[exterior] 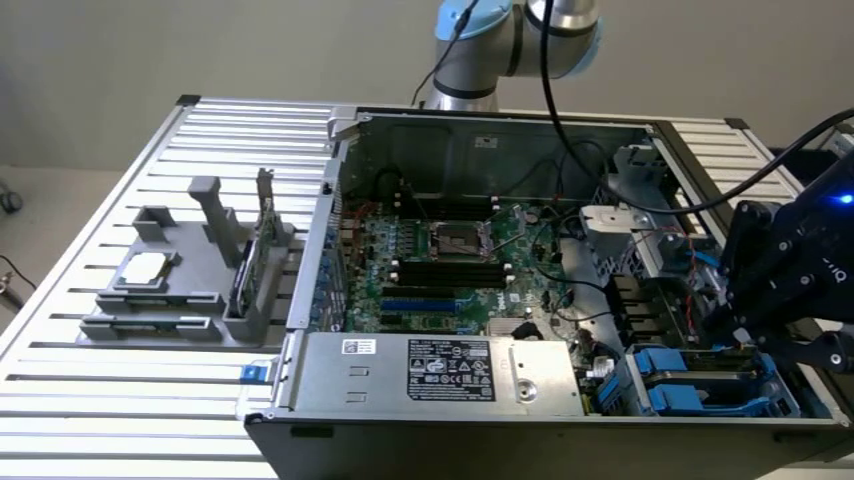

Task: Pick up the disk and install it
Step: 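Insert the second disk wire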

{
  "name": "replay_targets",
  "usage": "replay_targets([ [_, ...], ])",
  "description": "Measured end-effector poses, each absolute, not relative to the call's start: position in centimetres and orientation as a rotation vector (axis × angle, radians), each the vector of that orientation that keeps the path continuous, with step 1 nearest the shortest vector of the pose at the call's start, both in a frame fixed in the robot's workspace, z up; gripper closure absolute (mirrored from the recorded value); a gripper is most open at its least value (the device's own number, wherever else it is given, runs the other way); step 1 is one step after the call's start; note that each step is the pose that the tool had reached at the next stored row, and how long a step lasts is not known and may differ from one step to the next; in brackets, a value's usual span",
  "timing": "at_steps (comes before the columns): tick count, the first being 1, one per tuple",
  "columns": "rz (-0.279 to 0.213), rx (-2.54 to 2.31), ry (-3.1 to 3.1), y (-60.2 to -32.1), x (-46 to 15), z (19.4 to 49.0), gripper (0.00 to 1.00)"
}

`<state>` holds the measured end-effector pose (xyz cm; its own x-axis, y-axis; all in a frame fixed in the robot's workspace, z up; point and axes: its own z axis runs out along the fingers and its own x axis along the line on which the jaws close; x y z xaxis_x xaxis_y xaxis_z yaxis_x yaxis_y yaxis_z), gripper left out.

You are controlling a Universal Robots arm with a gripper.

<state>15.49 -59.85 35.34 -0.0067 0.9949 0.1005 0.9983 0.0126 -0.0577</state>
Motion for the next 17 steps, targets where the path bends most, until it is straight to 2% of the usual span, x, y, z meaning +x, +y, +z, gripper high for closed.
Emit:
replay_targets([
  [17,-0.058,-2.136,-2.158,-60.2,15.4,34.2,0.84],
])
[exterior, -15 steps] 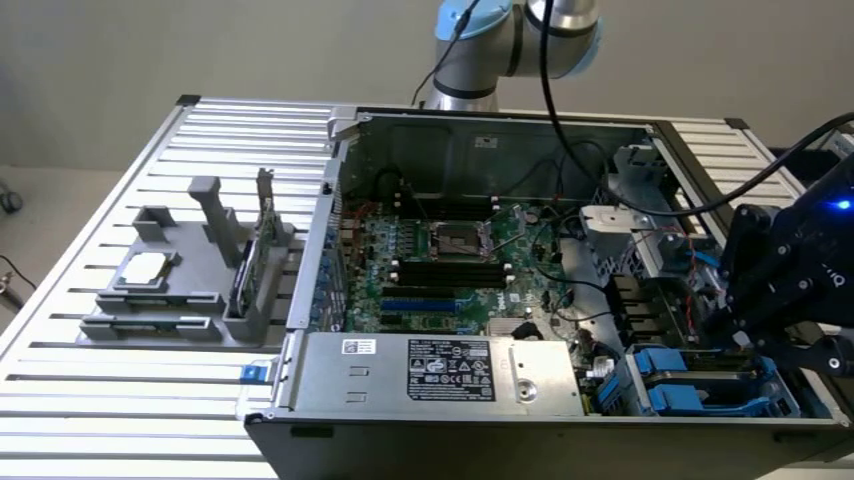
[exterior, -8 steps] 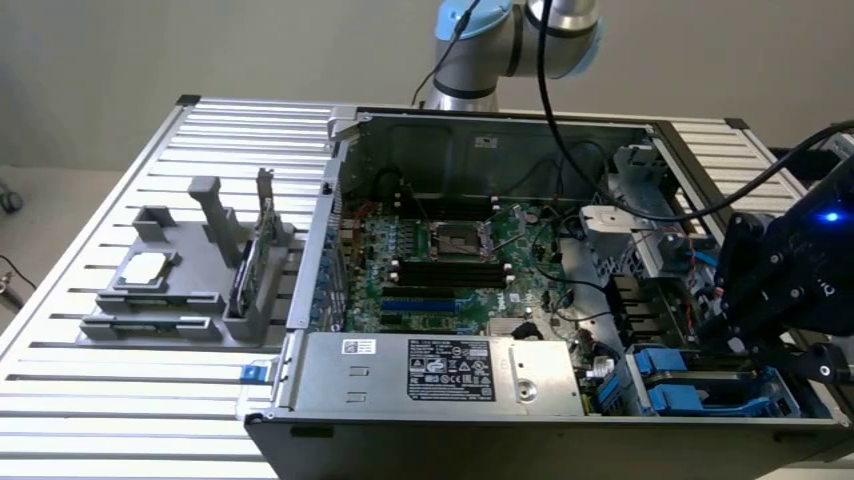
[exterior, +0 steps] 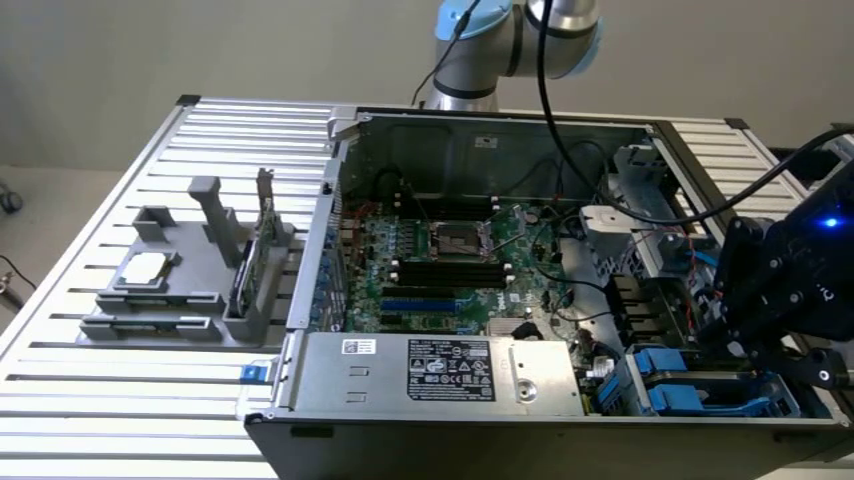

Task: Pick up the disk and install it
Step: 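Insert the second disk wire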

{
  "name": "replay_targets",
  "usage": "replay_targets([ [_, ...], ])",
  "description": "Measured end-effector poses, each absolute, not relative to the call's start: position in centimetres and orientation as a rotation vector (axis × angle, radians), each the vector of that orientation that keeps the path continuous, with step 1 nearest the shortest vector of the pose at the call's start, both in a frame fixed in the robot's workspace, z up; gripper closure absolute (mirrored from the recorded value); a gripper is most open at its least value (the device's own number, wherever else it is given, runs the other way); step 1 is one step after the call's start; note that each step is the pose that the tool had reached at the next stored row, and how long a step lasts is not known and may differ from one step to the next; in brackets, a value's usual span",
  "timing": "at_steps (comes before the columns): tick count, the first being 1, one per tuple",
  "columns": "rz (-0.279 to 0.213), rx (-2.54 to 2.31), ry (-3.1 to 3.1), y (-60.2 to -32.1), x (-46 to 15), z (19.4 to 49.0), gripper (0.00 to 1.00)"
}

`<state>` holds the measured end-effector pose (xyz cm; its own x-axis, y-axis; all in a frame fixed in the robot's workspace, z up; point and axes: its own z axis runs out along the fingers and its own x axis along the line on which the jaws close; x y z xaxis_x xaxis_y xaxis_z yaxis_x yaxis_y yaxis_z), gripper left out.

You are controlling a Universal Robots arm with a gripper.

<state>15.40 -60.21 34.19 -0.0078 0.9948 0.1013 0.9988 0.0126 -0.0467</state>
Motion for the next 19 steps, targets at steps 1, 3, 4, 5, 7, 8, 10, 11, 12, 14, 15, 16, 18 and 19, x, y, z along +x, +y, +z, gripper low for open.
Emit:
replay_targets([
  [1,-0.058,-2.136,-2.158,-60.23,15.4,34.18,0.84],
  [3,-0.058,-2.136,-2.158,-60.26,15.4,34.15,0.84],
  [4,-0.058,-2.136,-2.158,-60.28,15.4,34.15,0.84],
  [5,-0.059,-2.135,-2.157,-60.29,15.4,34.13,0.84],
  [7,-0.06,-2.135,-2.157,-60.32,15.4,34.11,0.84],
  [8,-0.06,-2.135,-2.157,-60.33,15.4,34.11,0.84],
  [10,-0.062,-2.134,-2.156,-60.35,15.43,34.09,0.84],
  [11,-0.063,-2.133,-2.155,-60.35,15.45,34.08,0.84],
  [12,-0.064,-2.133,-2.155,-60.36,15.48,34.07,0.84],
  [14,-0.067,-2.132,-2.154,-60.37,15.51,34.04,0.84],
  [15,-0.068,-2.131,-2.153,-60.4,15.52,34.01,0.84],
  [16,-0.069,-2.13,-2.153,-60.44,15.52,33.98,0.84],
  [18,-0.071,-2.129,-2.152,-60.51,15.53,33.9,0.84],
  [19,-0.073,-2.128,-2.151,-60.55,15.54,33.84,0.84],
])
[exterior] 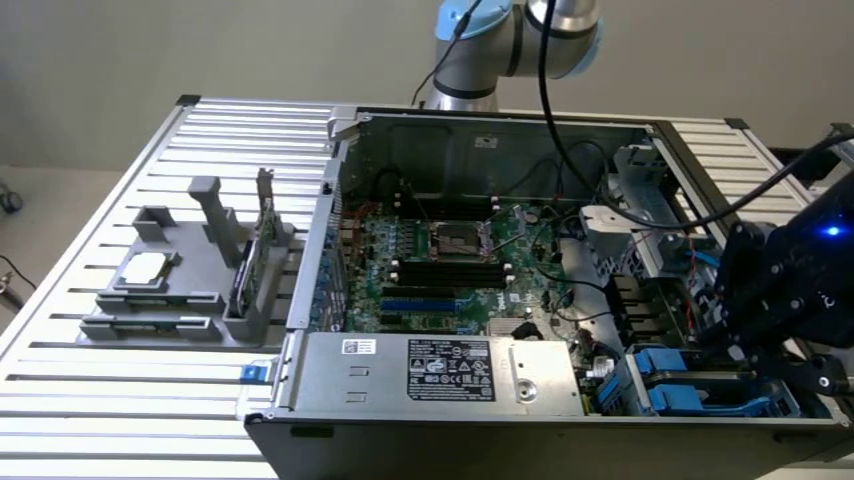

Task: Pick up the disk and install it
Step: 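Insert the second disk wire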

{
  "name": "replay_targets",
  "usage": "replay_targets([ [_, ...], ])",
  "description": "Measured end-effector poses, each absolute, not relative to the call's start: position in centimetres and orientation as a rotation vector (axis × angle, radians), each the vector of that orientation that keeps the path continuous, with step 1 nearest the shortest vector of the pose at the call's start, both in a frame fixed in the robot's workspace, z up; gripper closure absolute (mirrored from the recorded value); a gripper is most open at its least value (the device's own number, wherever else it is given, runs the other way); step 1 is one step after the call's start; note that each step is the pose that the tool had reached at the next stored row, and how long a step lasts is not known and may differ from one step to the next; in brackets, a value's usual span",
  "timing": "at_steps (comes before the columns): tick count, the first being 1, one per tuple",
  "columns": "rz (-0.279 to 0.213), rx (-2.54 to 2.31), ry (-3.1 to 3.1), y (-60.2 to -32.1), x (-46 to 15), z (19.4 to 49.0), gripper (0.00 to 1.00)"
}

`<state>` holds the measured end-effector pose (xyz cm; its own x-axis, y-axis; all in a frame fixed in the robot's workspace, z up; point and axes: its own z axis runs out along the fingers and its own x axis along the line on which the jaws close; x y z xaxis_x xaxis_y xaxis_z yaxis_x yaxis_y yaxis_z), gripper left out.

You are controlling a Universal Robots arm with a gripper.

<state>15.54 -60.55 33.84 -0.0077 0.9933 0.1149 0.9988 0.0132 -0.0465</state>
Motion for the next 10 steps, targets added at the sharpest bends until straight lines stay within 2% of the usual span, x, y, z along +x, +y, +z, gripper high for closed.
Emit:
replay_targets([
  [10,-0.09,-2.119,-2.143,-60.93,15.54,33.43,0.84],
])
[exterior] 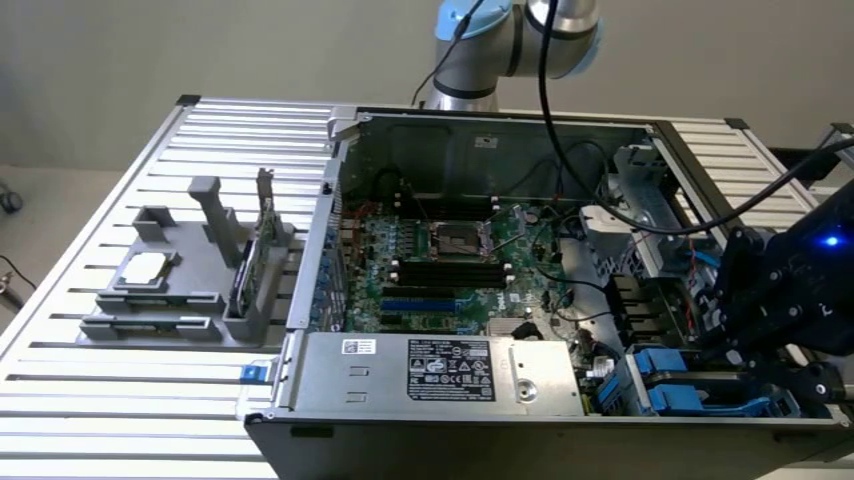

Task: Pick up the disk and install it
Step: 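Insert the second disk wire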

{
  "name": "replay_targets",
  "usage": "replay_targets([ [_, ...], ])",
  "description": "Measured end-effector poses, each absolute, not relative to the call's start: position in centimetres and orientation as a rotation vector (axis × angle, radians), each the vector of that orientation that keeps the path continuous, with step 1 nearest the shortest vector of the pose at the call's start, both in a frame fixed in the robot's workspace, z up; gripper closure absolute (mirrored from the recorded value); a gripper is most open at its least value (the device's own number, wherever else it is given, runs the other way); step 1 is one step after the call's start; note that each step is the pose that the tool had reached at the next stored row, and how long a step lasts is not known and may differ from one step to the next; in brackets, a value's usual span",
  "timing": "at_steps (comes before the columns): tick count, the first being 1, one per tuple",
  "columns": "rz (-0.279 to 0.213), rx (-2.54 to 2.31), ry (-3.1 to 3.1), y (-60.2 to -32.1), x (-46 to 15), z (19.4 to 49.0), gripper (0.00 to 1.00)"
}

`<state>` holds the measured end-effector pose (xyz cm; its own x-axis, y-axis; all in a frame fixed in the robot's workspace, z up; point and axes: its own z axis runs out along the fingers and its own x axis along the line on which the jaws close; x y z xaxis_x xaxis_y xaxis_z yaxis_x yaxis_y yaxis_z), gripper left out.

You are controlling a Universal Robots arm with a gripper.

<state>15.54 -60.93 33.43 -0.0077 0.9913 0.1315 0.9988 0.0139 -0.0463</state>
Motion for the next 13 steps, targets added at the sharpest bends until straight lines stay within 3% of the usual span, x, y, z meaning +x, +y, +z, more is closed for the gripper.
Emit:
replay_targets([
  [13,-0.11,-2.109,-2.134,-61.16,15.63,33.23,0.84],
])
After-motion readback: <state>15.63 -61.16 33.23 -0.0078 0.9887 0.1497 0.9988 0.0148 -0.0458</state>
